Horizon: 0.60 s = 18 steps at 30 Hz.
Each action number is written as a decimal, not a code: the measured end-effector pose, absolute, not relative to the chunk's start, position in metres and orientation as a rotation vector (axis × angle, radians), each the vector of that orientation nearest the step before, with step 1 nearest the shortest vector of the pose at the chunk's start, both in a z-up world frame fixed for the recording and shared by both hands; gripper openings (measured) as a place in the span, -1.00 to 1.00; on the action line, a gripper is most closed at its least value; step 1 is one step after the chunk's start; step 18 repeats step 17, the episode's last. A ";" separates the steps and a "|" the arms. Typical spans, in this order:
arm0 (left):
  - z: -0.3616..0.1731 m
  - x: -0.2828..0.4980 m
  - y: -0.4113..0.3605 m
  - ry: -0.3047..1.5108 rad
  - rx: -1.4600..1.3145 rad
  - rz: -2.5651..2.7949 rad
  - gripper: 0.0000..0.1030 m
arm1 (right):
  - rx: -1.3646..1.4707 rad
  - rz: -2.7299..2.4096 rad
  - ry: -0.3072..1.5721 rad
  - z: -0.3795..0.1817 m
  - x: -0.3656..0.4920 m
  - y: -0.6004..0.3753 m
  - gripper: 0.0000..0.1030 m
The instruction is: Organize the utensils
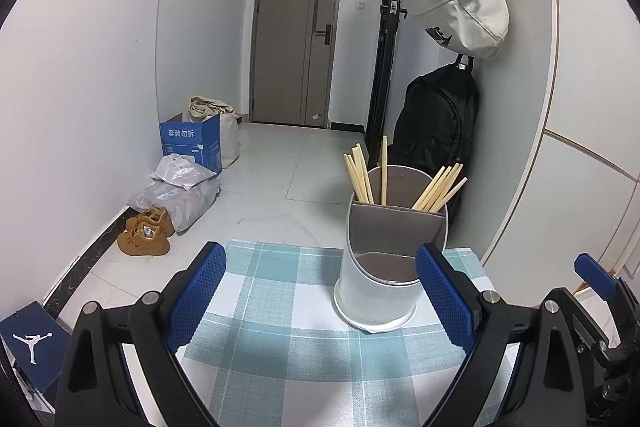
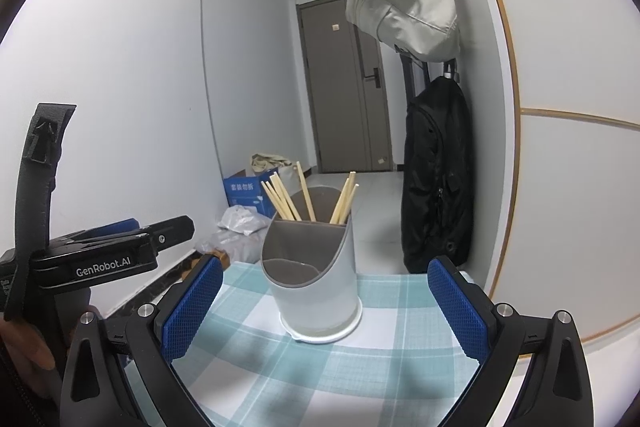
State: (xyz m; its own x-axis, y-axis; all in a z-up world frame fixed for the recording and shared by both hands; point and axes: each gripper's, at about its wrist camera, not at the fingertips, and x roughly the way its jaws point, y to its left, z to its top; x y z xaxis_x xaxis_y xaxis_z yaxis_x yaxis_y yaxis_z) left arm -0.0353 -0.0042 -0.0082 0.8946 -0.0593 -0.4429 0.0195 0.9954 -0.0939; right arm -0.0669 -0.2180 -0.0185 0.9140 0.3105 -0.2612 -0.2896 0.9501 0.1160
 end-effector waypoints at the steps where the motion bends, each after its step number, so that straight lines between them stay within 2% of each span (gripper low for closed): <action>1: -0.009 -0.035 -0.004 0.464 -0.088 -0.041 0.81 | 0.076 0.309 0.281 -0.019 -0.067 -0.218 1.00; 18: -0.013 -0.033 -0.009 0.492 -0.074 -0.053 0.81 | 0.065 0.309 0.278 -0.017 -0.071 -0.214 1.00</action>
